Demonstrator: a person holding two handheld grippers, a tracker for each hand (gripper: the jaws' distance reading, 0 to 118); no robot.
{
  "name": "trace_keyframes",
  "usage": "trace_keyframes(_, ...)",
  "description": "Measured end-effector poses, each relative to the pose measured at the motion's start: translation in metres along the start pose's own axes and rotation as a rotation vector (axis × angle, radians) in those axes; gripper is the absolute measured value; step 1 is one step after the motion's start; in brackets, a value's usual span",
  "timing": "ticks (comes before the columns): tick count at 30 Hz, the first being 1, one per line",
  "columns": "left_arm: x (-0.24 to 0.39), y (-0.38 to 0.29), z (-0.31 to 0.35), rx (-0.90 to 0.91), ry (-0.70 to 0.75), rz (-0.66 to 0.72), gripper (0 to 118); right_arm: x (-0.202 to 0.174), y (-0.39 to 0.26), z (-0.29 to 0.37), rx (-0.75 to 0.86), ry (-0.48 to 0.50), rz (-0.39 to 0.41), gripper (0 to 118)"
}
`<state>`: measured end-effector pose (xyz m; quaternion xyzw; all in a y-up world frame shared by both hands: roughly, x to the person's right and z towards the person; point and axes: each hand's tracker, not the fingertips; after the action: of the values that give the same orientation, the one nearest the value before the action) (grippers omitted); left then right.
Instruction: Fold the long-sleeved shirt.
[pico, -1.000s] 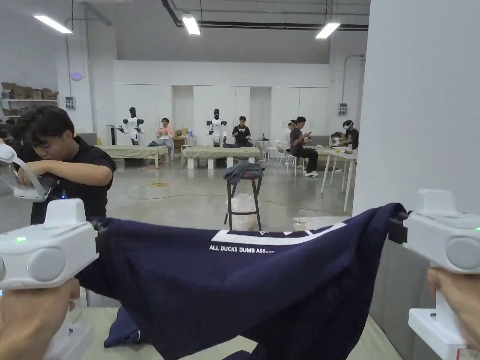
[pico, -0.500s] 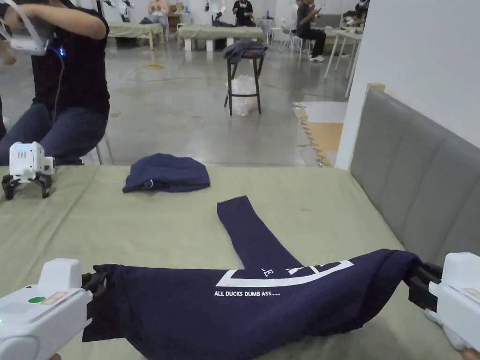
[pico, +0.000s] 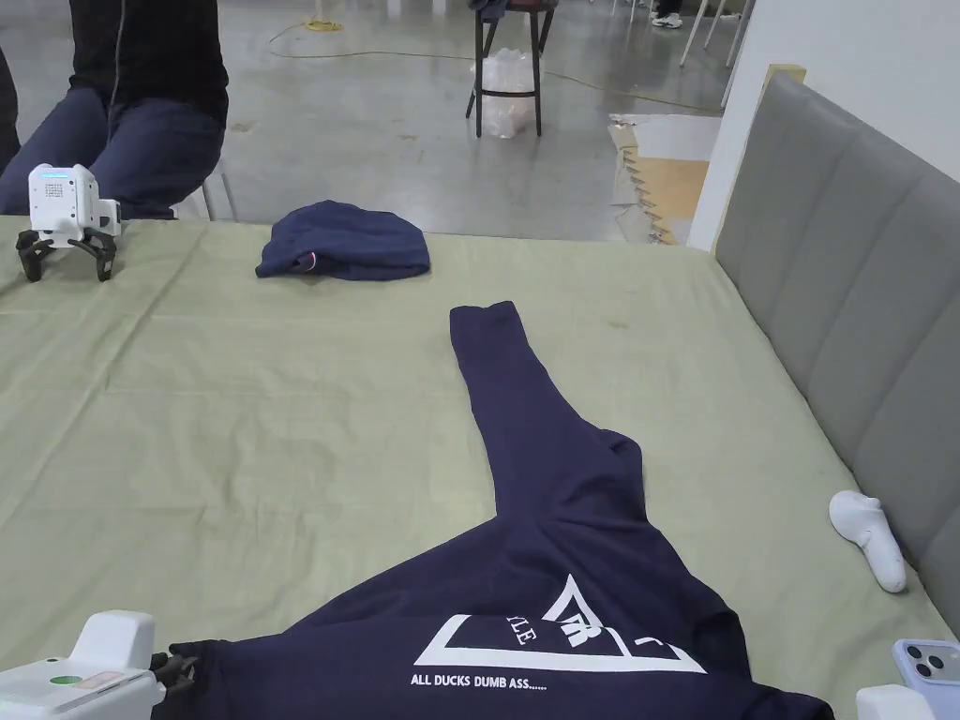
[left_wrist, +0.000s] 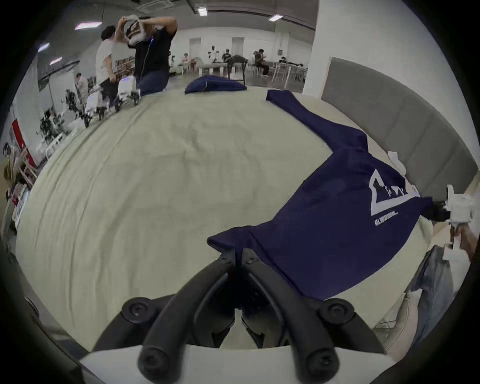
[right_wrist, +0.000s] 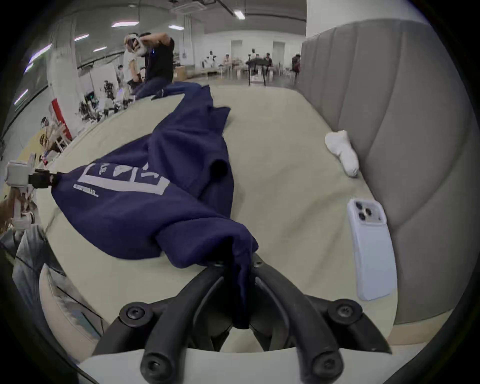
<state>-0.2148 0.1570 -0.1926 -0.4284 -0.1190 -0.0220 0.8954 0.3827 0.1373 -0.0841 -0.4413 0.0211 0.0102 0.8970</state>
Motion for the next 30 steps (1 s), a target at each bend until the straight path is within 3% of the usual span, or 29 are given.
trace_keyframes(1,0.0,0.0,0.001,-0.002,-0.007,0.011,8,-0.001,0.0,-0.001,0.015,-0.006,0.014,16)
trace_keyframes(2,-0.001,0.001,0.002,-0.011,-0.018,0.031,16,0.0,0.001,0.0,0.015,-0.011,0.015,41)
trace_keyframes(3,-0.002,0.001,0.005,0.002,-0.014,0.048,33,0.004,0.002,0.001,0.01,-0.019,0.002,76)
trace_keyframes(4,-0.003,0.001,0.01,0.023,-0.004,0.056,71,0.007,0.004,0.005,0.006,-0.03,-0.01,109)
trace_keyframes(5,-0.004,0.003,0.016,0.022,0.005,0.069,96,0.01,0.006,0.012,0.008,-0.046,-0.01,118)
trace_keyframes(6,-0.006,0.006,0.024,0.037,0.003,0.075,108,0.014,0.009,0.023,0.031,-0.065,-0.01,118)
trace_keyframes(7,-0.007,0.01,0.032,0.072,0.004,0.088,111,0.019,0.014,0.04,0.09,-0.066,-0.025,118)
trace_keyframes(10,-0.004,0.027,0.068,0.194,0.047,0.084,108,0.03,0.031,0.083,0.208,-0.064,-0.095,118)
trace_keyframes(14,0.013,0.054,0.099,0.314,0.127,0.071,109,0.019,0.061,0.125,0.398,-0.144,-0.127,118)
trace_keyframes(15,0.017,0.061,0.106,0.333,0.118,0.08,107,0.005,0.072,0.133,0.438,-0.168,-0.146,117)
trace_keyframes(16,0.024,0.064,0.11,0.375,0.112,0.112,99,-0.003,0.077,0.135,0.488,-0.148,-0.149,105)
trace_keyframes(17,0.027,0.067,0.114,0.421,0.105,0.122,82,-0.009,0.08,0.136,0.516,-0.127,-0.137,78)
trace_keyframes(18,0.029,0.071,0.114,0.444,0.091,0.116,54,-0.017,0.084,0.132,0.535,-0.126,-0.117,36)
trace_keyframes(19,0.032,0.076,0.111,0.418,0.115,0.109,13,-0.026,0.09,0.125,0.548,-0.179,-0.105,0)
trace_keyframes(20,0.033,0.078,0.104,0.408,0.147,0.116,7,-0.035,0.094,0.121,0.562,-0.207,-0.094,0)
trace_keyframes(22,0.028,0.08,0.1,0.391,0.126,0.155,5,-0.058,0.102,0.112,0.558,-0.12,-0.097,0)
trace_keyframes(24,0.021,0.078,0.093,0.332,0.071,0.23,5,-0.06,0.101,0.1,0.553,-0.108,-0.099,0)
trace_keyframes(25,0.017,0.076,0.091,0.309,0.078,0.249,21,-0.067,0.103,0.096,0.546,-0.11,-0.086,0)
trace_keyframes(28,0.002,0.066,0.072,0.188,0.078,0.315,111,-0.071,0.101,0.083,0.524,-0.062,-0.083,0)
trace_keyframes(30,-0.008,0.054,0.064,0.131,0.085,0.363,106,-0.08,0.101,0.075,0.505,-0.048,-0.081,0)
